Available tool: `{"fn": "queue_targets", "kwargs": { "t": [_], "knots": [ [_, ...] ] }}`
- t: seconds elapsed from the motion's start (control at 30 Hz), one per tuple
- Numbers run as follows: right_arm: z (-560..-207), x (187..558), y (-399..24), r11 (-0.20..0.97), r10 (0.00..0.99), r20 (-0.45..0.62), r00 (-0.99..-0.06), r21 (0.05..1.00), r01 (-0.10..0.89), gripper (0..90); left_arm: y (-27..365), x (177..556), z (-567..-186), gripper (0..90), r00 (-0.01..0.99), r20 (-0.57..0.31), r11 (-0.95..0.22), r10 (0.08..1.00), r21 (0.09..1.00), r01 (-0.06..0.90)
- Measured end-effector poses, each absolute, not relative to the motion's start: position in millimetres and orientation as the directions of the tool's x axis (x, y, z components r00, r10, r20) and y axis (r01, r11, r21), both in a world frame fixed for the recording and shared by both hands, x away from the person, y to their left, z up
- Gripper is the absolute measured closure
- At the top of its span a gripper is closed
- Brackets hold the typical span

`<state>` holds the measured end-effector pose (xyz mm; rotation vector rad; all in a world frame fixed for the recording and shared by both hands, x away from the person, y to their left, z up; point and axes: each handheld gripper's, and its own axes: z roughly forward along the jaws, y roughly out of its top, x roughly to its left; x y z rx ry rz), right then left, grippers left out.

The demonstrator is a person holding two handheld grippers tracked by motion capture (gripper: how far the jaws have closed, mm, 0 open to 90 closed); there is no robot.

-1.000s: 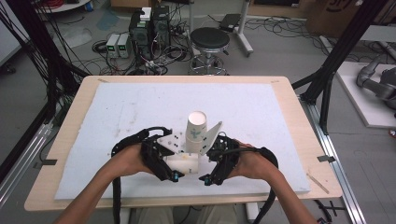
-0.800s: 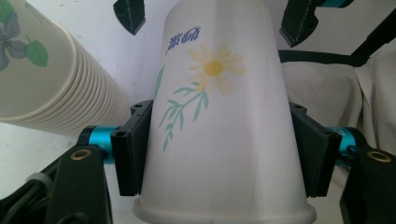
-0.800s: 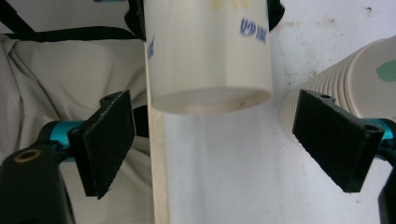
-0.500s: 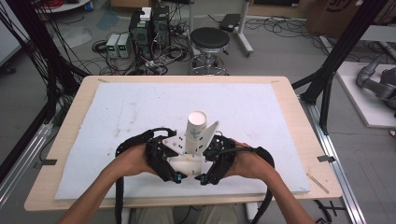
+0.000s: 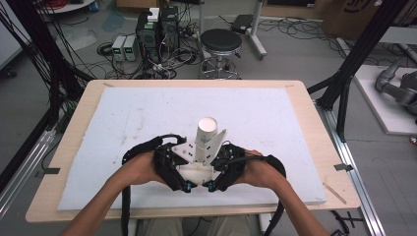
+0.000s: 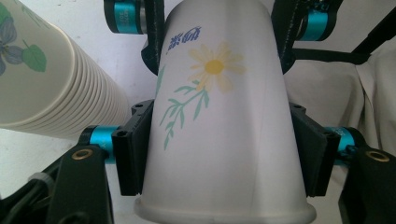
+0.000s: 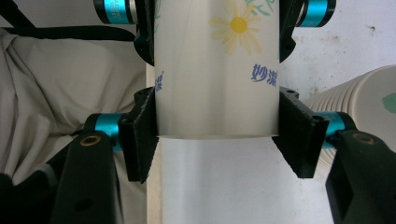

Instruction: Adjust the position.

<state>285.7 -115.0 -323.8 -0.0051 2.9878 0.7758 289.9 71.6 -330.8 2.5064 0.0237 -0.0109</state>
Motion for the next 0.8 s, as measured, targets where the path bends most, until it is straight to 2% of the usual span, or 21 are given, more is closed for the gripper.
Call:
{"fn": "queue_targets", "kwargs": {
  "t": [0.13, 0.17, 0.2, 0.27, 0.3, 0.6, 0.73, 0.77, 0.8],
  "knots": [
    [-324, 286, -115, 0.873, 0.006, -0.058, -0.998, 0.487, -0.022, 38.1, 73, 290, -332, 30.9, 1.000, -0.016, -0.794, 0.010, 0.607, 0.018],
    [-324, 286, -115, 0.870, 0.005, -0.059, -0.998, 0.492, -0.025, 38.1, 74, 291, -333, 26.6, 1.000, -0.016, -0.785, 0.000, 0.620, 0.010],
    [-324, 286, -115, 0.870, 0.005, -0.059, -0.998, 0.492, -0.025, 38.1, 75, 291, -333, 26.6, 1.000, -0.008, -0.769, -0.008, 0.639, -0.001],
    [-323, 285, -116, 0.870, 0.004, -0.060, -0.998, 0.492, -0.026, 38.1, 78, 292, -334, 8.5, 1.000, -0.012, -0.735, 0.011, 0.678, 0.016],
    [-324, 285, -116, 0.869, 0.005, -0.062, -0.998, 0.495, -0.026, 38.1, 79, 293, -334, 6.9, 1.000, -0.006, -0.728, 0.016, 0.686, 0.016],
    [-327, 285, -126, 0.839, 0.029, -0.053, -0.998, 0.545, -0.004, 38.1, 99, 292, -338, 6.9, 0.998, -0.007, -0.626, 0.056, 0.779, 0.041],
    [-330, 285, -138, 0.782, 0.053, -0.047, -0.997, 0.624, 0.012, 38.1, 118, 290, -340, 6.9, 0.997, -0.010, -0.500, 0.077, 0.865, 0.047],
    [-333, 285, -146, 0.728, 0.079, -0.040, -0.996, 0.685, 0.030, 38.1, 122, 289, -341, 6.9, 0.996, -0.005, -0.470, 0.087, 0.882, 0.046],
    [-333, 285, -146, 0.728, 0.079, -0.040, -0.996, 0.685, 0.030, 38.1, 126, 287, -343, 6.9, 0.995, -0.005, -0.444, 0.099, 0.895, 0.049]
  ]
}}
